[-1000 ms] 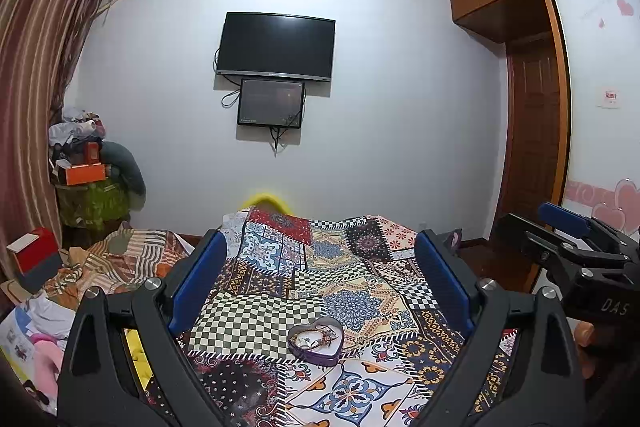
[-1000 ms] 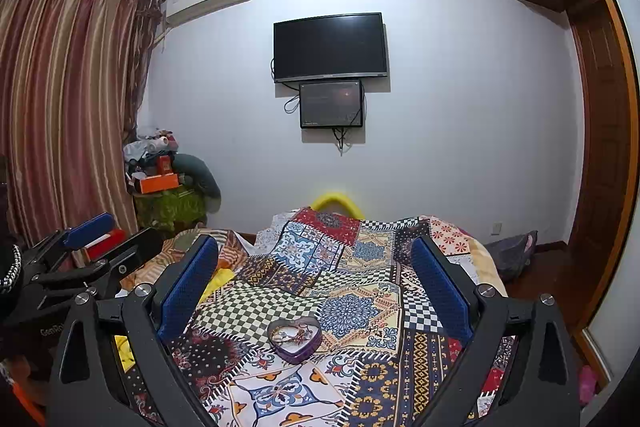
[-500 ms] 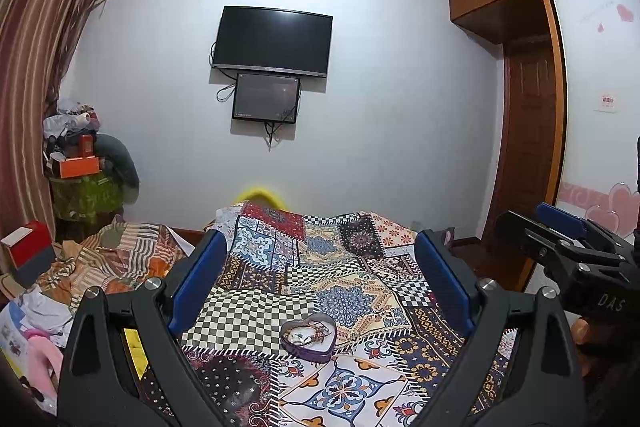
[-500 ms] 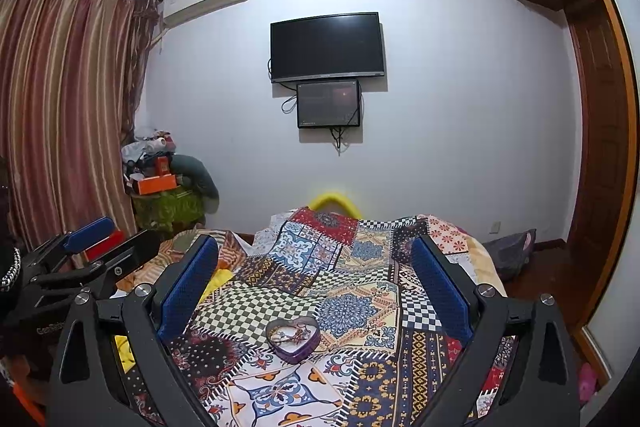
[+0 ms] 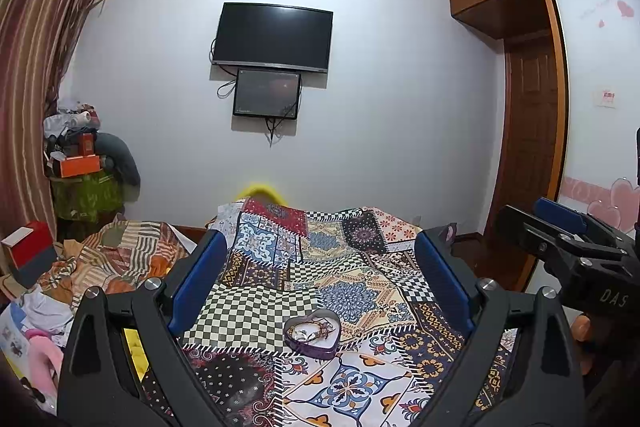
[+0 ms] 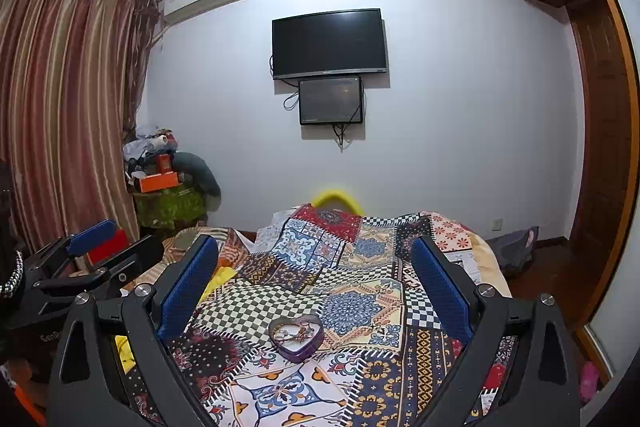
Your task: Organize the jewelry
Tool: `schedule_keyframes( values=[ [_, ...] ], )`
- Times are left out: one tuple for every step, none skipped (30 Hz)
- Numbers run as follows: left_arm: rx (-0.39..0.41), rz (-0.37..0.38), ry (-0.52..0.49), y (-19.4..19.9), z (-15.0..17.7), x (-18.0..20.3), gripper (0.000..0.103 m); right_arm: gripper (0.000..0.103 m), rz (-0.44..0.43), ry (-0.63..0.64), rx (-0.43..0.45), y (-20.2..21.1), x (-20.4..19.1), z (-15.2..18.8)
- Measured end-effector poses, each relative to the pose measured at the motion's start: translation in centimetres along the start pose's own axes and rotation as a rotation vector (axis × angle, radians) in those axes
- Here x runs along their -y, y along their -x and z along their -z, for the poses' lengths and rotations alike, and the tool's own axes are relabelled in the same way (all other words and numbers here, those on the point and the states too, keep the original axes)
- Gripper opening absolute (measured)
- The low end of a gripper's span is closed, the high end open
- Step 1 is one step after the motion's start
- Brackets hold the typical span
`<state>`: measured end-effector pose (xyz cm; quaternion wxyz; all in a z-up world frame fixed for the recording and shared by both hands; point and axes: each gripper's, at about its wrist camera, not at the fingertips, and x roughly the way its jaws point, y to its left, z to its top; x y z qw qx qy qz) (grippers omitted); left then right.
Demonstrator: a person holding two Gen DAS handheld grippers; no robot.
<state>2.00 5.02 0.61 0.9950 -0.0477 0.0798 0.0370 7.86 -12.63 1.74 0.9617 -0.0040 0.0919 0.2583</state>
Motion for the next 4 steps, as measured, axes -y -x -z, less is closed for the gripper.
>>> schedule_keyframes(
  values=[
    [-0.001, -0.003, 0.0, -0.08, 0.03, -0.08, 0.095, 0.096, -0.001, 0.0, -0.002, -0.11, -0.01, 0.01],
    [-0.002, -0.005, 0.001, -0.17, 0.04, -0.17, 0.095, 0.096, -0.001, -0.001, -0.004, -0.22, 0.01, 0.07],
    [-0.004, -0.006, 0.001, -0.24, 0.11, -0.26, 0.095, 0.096, -0.001, -0.003, -0.006, -0.35, 0.04, 0.13],
    [-0.007, -0.008, 0.001, -0.37, 0.16, -0.38, 0.095, 0.096, -0.001, -0.005, -0.007, -0.43, 0.07, 0.2]
  ],
)
